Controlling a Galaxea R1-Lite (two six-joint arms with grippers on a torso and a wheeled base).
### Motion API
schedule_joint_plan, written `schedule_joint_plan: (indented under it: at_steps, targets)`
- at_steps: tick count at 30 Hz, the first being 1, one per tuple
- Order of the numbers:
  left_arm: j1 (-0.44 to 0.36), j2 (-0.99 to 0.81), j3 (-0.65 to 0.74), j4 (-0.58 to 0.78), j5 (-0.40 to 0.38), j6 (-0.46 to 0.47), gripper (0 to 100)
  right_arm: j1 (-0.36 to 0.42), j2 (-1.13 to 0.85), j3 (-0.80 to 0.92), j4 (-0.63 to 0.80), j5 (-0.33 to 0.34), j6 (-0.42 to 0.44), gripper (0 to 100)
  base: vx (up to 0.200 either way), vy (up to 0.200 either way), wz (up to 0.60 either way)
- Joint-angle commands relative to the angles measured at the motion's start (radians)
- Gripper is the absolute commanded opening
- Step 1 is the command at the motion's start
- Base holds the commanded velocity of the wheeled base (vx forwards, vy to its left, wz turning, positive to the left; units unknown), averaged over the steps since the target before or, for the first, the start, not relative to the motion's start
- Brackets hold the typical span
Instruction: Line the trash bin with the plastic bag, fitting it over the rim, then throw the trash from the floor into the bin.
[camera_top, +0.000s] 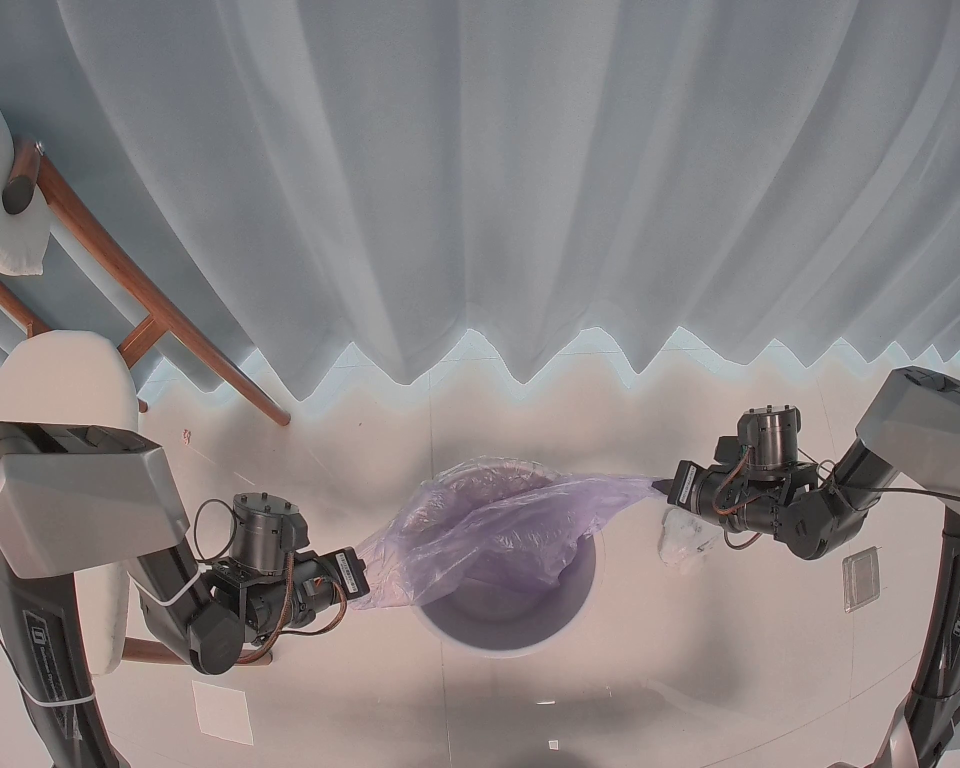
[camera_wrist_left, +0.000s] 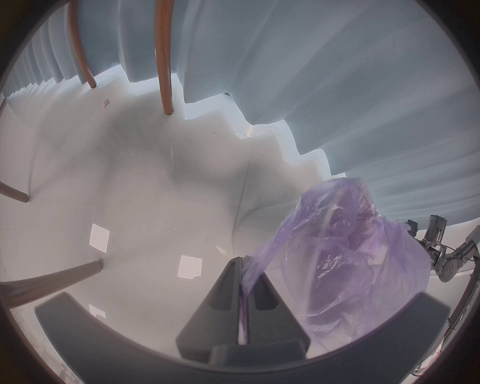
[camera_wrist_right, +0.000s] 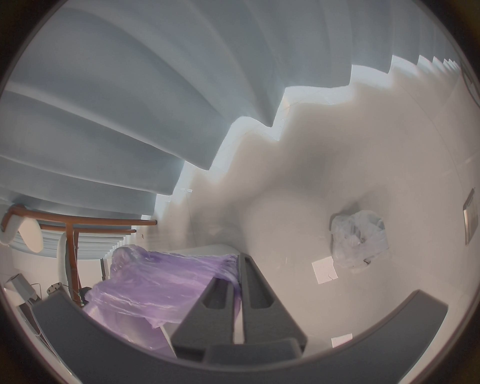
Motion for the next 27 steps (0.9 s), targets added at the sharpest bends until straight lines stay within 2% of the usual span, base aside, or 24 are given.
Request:
schedule_joint_plan:
  at_steps: [1,7,8,12,19,24,27]
  targets:
    - [-0.004,-0.004,0.050,-0.046,0.010,-0.006,0,0.008,-0.009,0.089,-0.074,0.004,0.000,0,0.000,0.000,0.00]
    - [-0.019,0.006,0.114,-0.135,0.016,-0.001,0,0.007,0.001,0.127,-0.149,0.011,0.000,0,0.000,0.000,0.00]
    - [-0.019,0.006,0.122,-0.143,0.016,-0.001,100,0.007,0.000,0.127,-0.149,0.011,0.000,100,0.000,0.000,0.00]
    - [-0.022,0.003,0.137,-0.172,0.016,-0.006,100,0.005,-0.016,0.132,-0.158,0.006,0.015,100,0.000,0.000,0.00]
    - [-0.028,-0.050,0.226,-0.290,0.035,-0.002,100,0.002,-0.171,0.167,-0.117,0.009,0.225,100,0.000,0.000,0.00]
    - [-0.054,-0.122,0.375,-0.439,0.056,-0.007,100,0.001,-0.315,0.170,0.010,0.044,0.256,100,0.000,0.000,0.00]
    - [-0.073,-0.189,0.438,-0.433,0.055,-0.010,100,0.010,-0.376,0.142,0.116,0.054,0.277,100,0.000,0.000,0.00]
